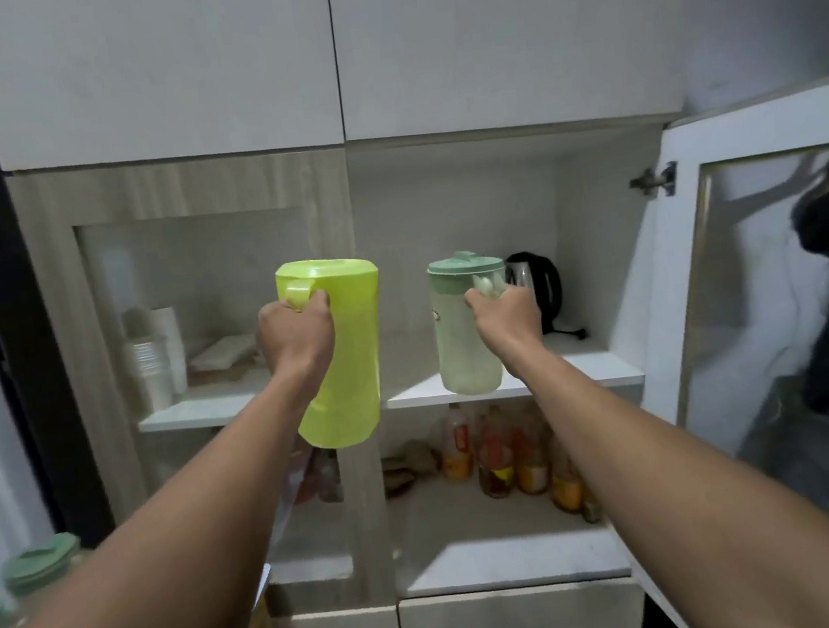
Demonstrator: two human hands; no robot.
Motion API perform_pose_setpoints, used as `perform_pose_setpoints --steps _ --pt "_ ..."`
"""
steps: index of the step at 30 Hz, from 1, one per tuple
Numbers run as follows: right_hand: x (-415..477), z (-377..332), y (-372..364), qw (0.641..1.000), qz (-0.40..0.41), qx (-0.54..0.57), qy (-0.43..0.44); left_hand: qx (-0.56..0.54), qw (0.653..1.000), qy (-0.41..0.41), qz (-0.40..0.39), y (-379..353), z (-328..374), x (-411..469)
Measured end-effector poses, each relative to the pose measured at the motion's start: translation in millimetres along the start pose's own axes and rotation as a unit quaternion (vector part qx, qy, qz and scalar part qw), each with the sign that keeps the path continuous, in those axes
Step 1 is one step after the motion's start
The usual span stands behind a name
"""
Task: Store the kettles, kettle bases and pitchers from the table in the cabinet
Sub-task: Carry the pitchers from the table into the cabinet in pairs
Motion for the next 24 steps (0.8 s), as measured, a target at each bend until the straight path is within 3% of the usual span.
perform_pose_setpoints --steps 13,24 --pt "89.6 51.3 54.5 0.999 0.043 -0.024 0.004 -0.028 0.998 0.013 -0.059 -147.1 7.3 -4.1" --pt "215.1 97.3 40.8 1.000 -0.006 0.003 0.021 -0.011 0.999 0.036 0.004 -252.8 -2.8 32.4"
Point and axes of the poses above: each hand's wrist, its own x-axis towards the middle knuckle, its own y-axis out of the back of the hand, z = x × y, the point moved 8 cm from there along x, towards the middle knuckle, and after that the axes turned 3 degrees about x, right-handed, at the moved point
